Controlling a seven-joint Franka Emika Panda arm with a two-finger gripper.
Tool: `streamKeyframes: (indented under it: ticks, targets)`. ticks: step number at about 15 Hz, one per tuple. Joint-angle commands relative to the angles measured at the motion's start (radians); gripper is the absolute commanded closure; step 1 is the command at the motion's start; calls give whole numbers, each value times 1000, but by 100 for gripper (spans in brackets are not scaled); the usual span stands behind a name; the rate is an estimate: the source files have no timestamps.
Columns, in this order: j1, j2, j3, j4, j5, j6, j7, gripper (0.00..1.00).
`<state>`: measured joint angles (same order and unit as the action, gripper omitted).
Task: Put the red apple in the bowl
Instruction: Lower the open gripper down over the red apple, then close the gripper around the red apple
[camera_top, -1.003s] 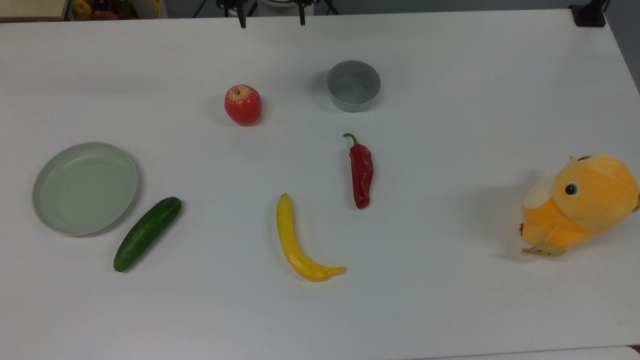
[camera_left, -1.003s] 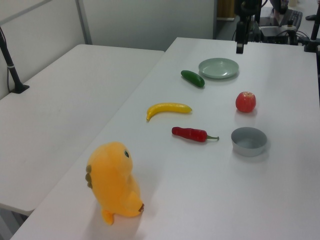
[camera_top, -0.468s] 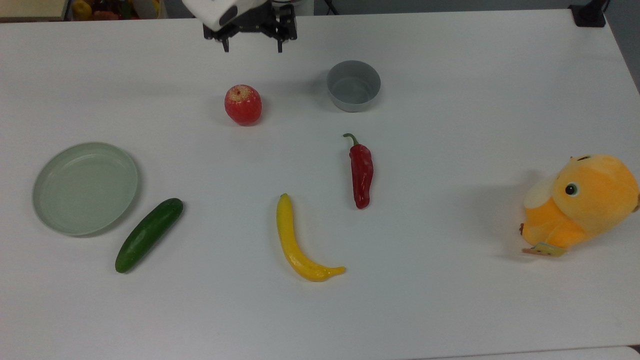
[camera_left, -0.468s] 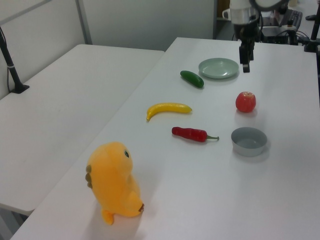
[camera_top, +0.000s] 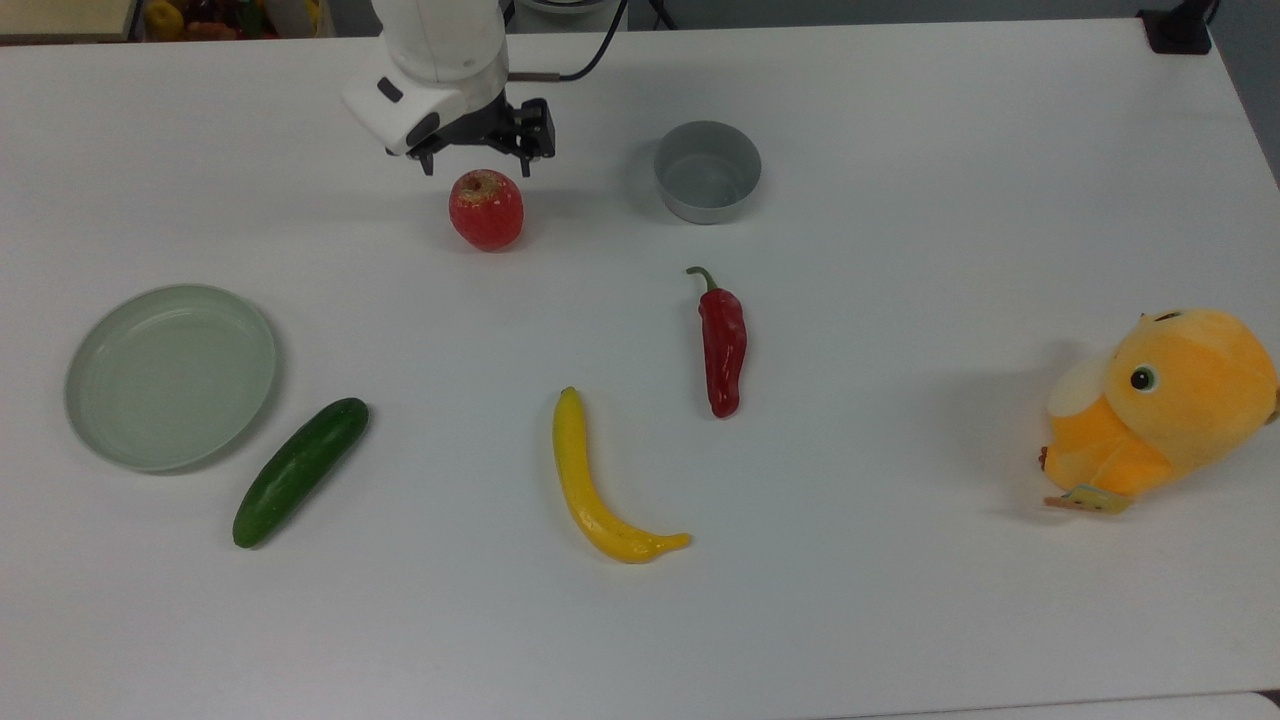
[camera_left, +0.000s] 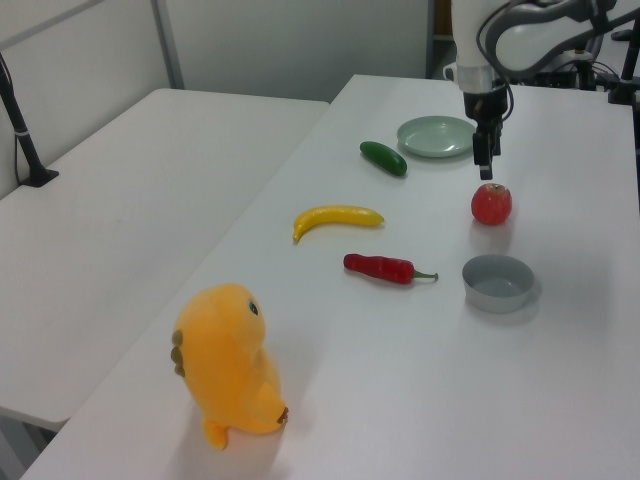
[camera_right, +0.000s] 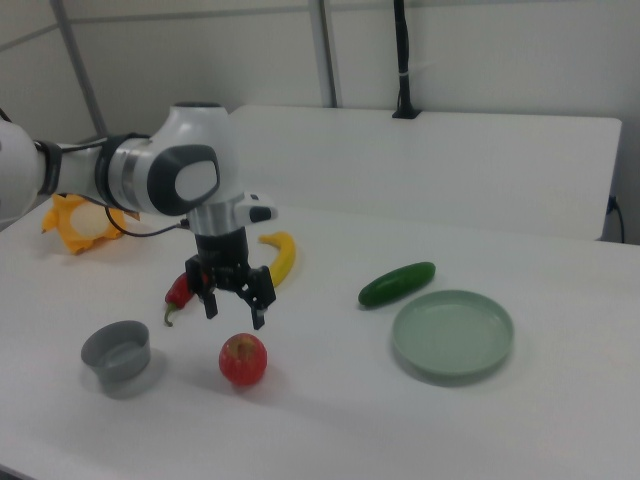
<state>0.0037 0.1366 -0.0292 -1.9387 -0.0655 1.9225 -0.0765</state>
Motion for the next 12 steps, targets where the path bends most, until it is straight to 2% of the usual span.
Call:
streamKeyframes:
  ticks: [1,9,12]
  targets:
    - [-1,9,-6,-71,-10,91,-16,0]
    - [-1,50,-6,-88,-13,141,-12,0]
    - [-2,70,-8,-91,-36,150,-9,0]
